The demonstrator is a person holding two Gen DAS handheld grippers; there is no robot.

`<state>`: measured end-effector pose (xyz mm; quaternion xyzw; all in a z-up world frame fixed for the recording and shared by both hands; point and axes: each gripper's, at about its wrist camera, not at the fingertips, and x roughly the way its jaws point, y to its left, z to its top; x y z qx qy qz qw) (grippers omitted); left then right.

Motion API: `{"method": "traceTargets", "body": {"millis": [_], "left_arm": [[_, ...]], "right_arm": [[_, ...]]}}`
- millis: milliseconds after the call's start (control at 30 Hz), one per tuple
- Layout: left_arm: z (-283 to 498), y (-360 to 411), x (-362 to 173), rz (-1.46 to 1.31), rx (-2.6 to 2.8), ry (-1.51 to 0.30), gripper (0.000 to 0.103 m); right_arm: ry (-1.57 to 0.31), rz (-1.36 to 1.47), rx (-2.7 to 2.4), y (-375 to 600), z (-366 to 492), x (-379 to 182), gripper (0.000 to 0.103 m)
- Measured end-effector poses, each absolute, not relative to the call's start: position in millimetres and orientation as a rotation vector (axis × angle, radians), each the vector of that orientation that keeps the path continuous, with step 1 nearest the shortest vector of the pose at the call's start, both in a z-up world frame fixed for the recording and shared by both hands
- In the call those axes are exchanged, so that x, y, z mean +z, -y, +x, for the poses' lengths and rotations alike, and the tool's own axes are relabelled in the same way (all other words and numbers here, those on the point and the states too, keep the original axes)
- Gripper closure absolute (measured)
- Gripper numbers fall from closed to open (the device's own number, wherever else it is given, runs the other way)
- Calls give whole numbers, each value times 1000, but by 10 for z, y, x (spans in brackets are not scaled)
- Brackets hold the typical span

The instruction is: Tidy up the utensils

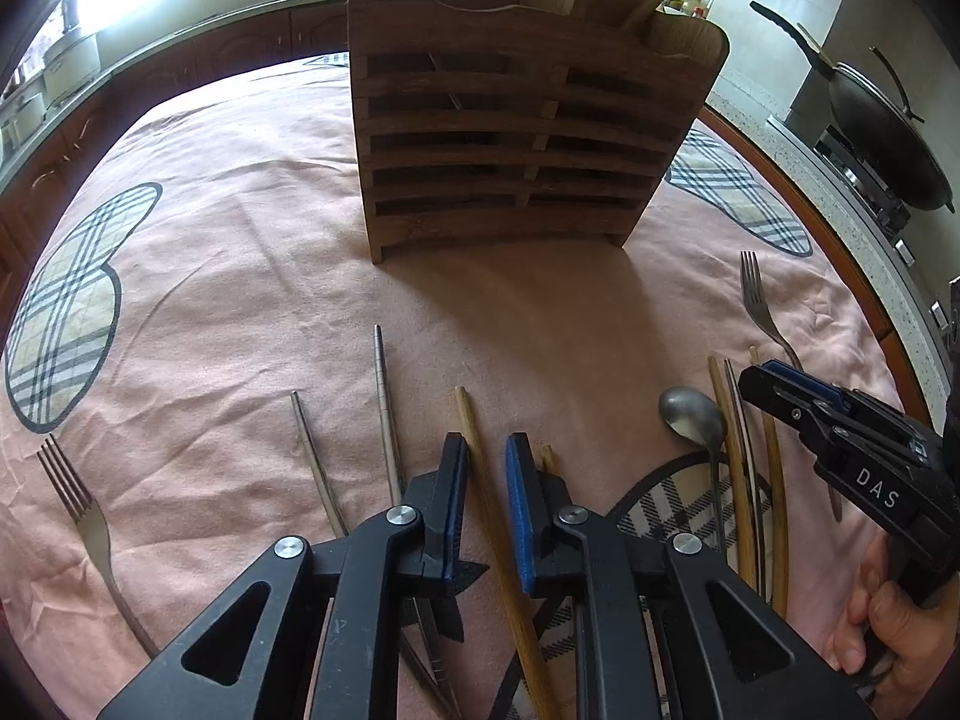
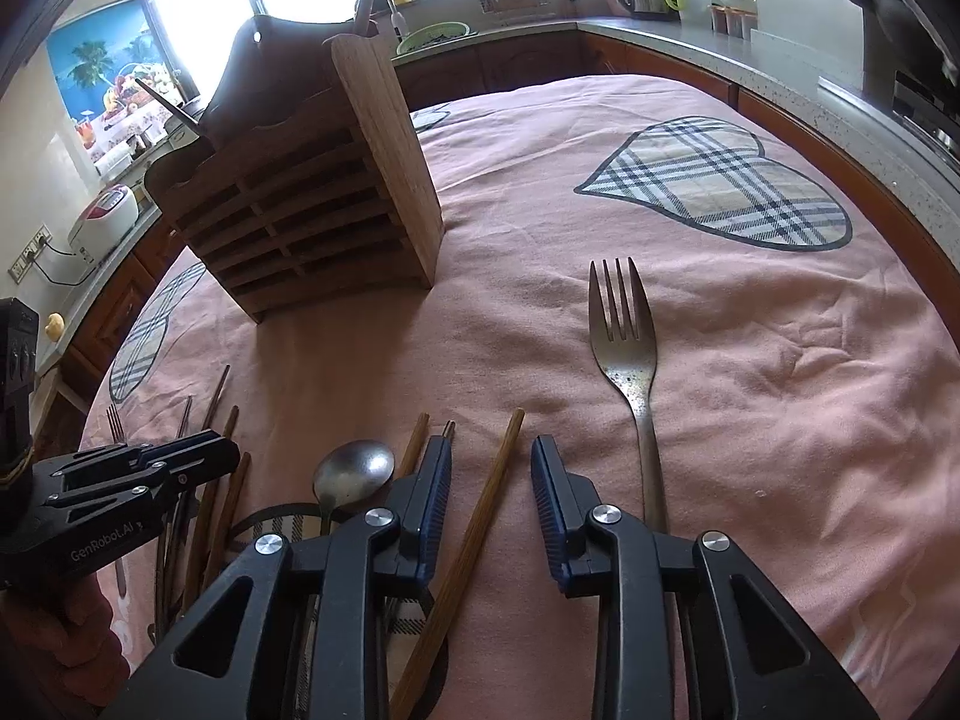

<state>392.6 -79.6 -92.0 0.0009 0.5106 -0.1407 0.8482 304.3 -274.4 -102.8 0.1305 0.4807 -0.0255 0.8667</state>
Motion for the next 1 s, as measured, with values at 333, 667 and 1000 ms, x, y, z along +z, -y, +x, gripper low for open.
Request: {"method": "traceTargets", "body": {"millis": [333, 667, 1000], "left_arm": [[3851, 712, -853, -63, -327, -1058, 98], [3391, 396, -260, -156, -357, -939, 99], [2811, 67, 348, -191, -368, -799, 99]], "right_arm": [[-991, 315, -47, 2836, 3021, -1005, 94], [-872, 324, 16, 2751, 2799, -484, 96], [-724, 296, 49, 2665, 2568, 132, 98]]}}
